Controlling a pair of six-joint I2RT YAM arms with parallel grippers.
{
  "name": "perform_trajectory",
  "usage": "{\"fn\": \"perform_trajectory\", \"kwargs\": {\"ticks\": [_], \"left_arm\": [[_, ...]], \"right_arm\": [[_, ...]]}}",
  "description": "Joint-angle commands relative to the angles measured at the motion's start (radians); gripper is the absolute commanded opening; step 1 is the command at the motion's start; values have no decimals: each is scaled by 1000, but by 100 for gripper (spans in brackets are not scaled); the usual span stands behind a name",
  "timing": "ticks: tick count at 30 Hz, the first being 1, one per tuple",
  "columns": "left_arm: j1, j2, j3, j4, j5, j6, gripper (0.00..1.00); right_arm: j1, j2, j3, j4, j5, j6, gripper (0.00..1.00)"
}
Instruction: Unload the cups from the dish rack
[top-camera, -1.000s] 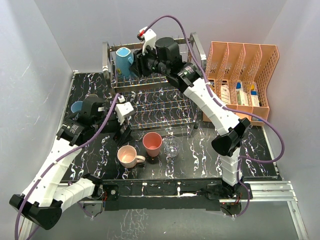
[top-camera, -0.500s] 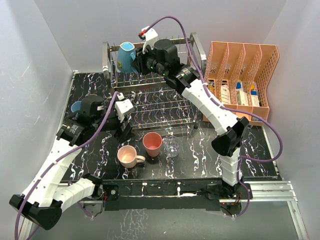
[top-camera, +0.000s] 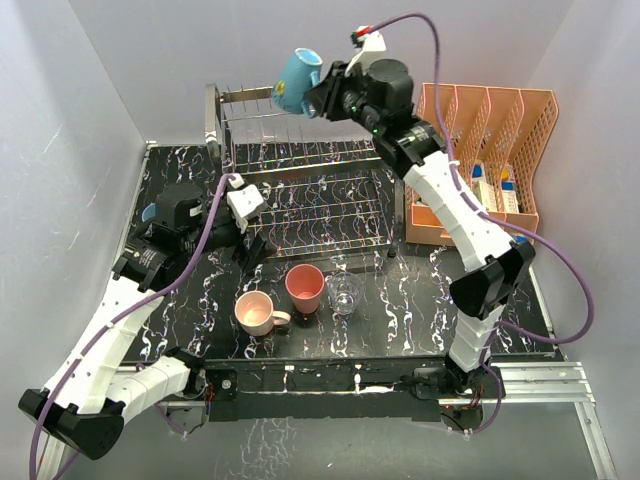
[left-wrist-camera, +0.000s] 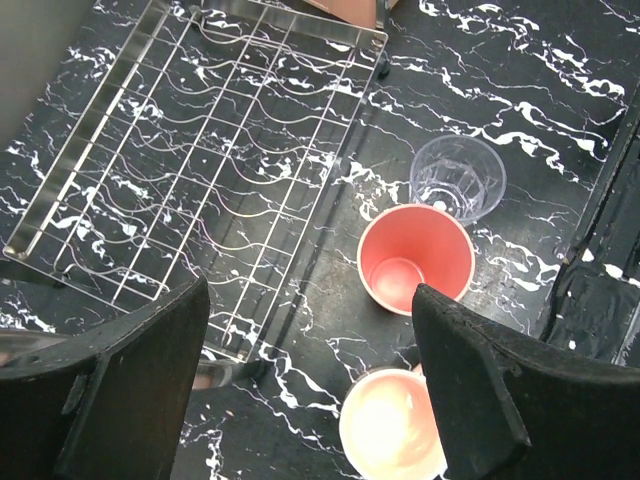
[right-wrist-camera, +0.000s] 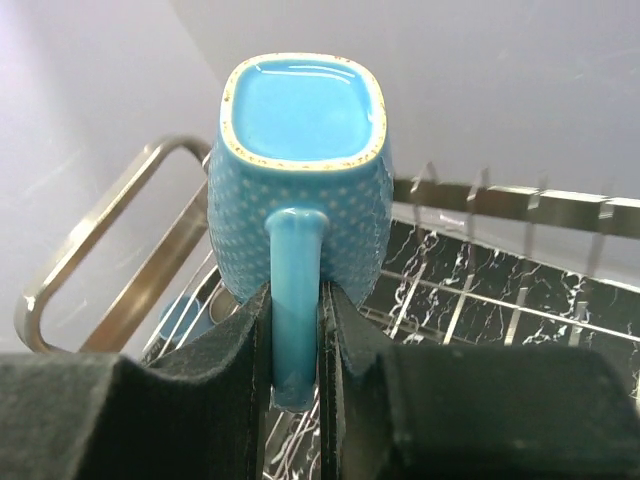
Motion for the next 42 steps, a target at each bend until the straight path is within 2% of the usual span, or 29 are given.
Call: {"fn": "perform_trajectory", "kwargs": {"ticks": [1, 7, 11, 17, 22, 27, 35, 38, 42], "left_arm": [[6, -5, 44, 59, 6, -1, 80], [6, 4, 65, 128, -2, 13, 80], [6, 6, 71, 225, -18, 21, 80], [6, 47, 151, 290, 50, -28, 79], [5, 57, 149, 421, 111, -113, 76], [1, 76, 165, 500, 152, -127, 74], [-67, 98, 181, 506, 167, -38, 72], [-134, 98, 176, 463, 134, 41, 73], [-236, 97, 157, 424, 66, 136, 73]], "right_arm": [[-27, -139, 14, 207, -43, 76, 8], [-68, -202, -29, 232, -124, 161, 8], [-74, -300, -115, 233, -177, 202, 8], [-75, -564, -407, 262, -257, 283, 8], [-75, -760, -668, 293, -310, 443, 8], [-74, -868, -877, 375, -373, 646, 8], [-74, -934, -1046, 457, -375, 831, 8], [-74, -951, -1104, 488, -356, 902, 8], [-74, -969, -1220, 624, -354, 1077, 8]]}}
